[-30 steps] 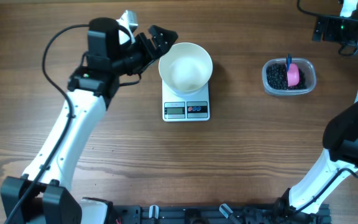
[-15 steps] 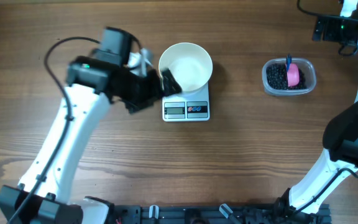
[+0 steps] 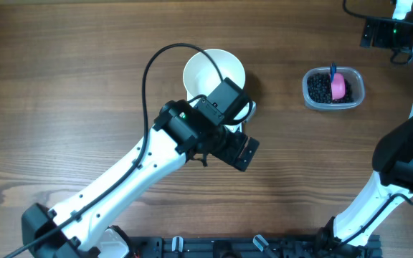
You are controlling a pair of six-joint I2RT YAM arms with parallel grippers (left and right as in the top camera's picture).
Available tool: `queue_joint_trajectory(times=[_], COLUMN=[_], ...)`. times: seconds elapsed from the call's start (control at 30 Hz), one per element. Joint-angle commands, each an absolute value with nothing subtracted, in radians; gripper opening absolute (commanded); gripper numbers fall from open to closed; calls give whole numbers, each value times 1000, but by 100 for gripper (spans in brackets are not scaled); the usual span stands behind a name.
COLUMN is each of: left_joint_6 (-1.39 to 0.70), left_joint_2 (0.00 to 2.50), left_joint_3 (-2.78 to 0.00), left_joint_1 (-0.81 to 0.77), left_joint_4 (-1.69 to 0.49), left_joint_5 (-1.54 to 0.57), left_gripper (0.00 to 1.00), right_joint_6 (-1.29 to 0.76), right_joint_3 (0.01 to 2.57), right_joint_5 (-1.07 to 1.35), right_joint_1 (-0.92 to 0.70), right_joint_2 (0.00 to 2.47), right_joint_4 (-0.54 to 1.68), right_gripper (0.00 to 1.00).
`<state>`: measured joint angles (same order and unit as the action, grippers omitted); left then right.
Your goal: Scoop item into bowl and weigh 150g on scale
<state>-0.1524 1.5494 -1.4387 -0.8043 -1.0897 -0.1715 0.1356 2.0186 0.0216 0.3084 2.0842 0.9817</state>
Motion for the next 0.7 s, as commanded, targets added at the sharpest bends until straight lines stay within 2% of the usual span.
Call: queue_joint_trajectory(times=[0.0, 0.33, 0.67], left_joint_6=[184, 567, 603], left_joint_2=[1663, 1824, 1916], left_joint_3=[-1430, -1431, -1431], left_joint_1=[-722, -679, -696], left_joint_4=[-1116, -1060, -1042], left_joint_5=[-273, -290, -286], left_gripper=[100, 100, 100], right_joint_6=[130, 130, 130], right_joint_3=[2032, 2032, 2032], right_joint_5=[16, 16, 16], right_joint_1=[304, 304, 304], right_joint_2=[2103, 2103, 2103], right_joint_4=[980, 980, 980], right_gripper=[100, 100, 100])
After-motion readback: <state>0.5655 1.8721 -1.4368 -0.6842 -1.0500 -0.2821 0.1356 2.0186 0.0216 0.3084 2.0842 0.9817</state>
